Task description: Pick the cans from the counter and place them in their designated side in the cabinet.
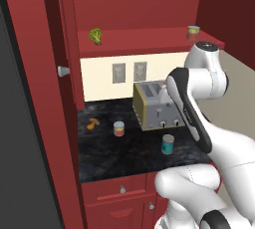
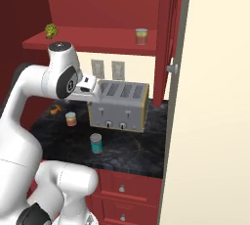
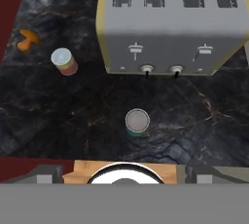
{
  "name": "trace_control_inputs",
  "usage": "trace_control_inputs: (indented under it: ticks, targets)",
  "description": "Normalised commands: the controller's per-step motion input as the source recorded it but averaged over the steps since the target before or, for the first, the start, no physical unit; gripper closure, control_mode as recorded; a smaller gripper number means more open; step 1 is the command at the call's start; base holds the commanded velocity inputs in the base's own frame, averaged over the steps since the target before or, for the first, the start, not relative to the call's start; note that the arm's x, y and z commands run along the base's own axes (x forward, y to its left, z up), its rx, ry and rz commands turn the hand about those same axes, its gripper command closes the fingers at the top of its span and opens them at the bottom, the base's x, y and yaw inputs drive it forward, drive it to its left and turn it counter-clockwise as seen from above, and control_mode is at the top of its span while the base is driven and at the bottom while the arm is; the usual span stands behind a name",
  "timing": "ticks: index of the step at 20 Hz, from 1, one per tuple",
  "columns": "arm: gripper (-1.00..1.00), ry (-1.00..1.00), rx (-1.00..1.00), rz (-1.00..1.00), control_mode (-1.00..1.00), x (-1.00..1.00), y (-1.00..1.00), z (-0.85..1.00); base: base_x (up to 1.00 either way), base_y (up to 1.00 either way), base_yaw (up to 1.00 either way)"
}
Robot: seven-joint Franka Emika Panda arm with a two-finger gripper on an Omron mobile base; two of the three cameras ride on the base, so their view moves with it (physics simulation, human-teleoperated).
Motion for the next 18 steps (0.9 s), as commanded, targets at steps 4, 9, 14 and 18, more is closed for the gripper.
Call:
trace_control_inputs:
  ticks: [4,9,14,18]
  targets:
    - [-1.0,-0.03,0.0,0.0,-1.0,-0.05,-0.06,-0.22,0.0,0.0,0.0]
    - [-1.0,-0.02,-0.01,0.0,-1.0,-0.03,-0.08,-0.23,0.0,0.0,0.0]
    - [-1.0,-0.01,-0.01,0.0,-1.0,0.0,-0.07,-0.2,0.0,0.0,0.0]
    - [-1.0,0.0,0.0,0.0,-1.0,0.0,-0.03,-0.2,0.0,0.0,0.0]
